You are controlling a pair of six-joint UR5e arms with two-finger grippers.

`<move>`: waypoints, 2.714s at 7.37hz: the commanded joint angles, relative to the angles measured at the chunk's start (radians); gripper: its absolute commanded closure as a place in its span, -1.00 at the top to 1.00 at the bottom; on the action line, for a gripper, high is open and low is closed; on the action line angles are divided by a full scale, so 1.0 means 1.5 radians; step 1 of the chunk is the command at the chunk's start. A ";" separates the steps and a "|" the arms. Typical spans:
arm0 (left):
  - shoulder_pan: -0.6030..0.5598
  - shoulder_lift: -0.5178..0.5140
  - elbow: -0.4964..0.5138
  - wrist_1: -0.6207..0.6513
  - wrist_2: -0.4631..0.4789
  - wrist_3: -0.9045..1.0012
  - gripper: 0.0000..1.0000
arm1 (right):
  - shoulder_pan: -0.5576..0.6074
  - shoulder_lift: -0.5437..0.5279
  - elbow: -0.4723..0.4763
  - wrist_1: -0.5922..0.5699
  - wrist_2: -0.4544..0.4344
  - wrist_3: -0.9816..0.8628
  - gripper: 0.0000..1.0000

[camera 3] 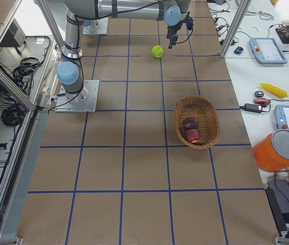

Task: Put all apples into basket
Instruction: 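Release and withdraw the left gripper while the right reaches the green apple, then close the right gripper on the green apple, then carry the green apple into the basket and open the right gripper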

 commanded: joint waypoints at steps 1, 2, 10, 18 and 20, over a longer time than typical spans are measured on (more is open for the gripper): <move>0.000 -0.006 0.029 0.003 0.013 -0.005 1.00 | 0.062 0.021 0.058 -0.080 0.016 0.021 1.00; 0.000 -0.005 0.026 0.020 0.013 0.003 1.00 | 0.081 0.029 0.087 -0.144 0.041 0.027 1.00; -0.003 0.023 -0.016 0.058 0.049 -0.003 1.00 | 0.108 0.107 0.135 -0.274 0.052 0.059 1.00; -0.002 0.021 -0.012 0.058 0.049 -0.002 1.00 | 0.032 0.049 0.065 -0.197 0.005 0.048 -1.00; -0.001 0.022 -0.016 0.058 0.050 0.002 1.00 | -0.135 0.021 0.017 -0.093 -0.015 -0.024 -1.00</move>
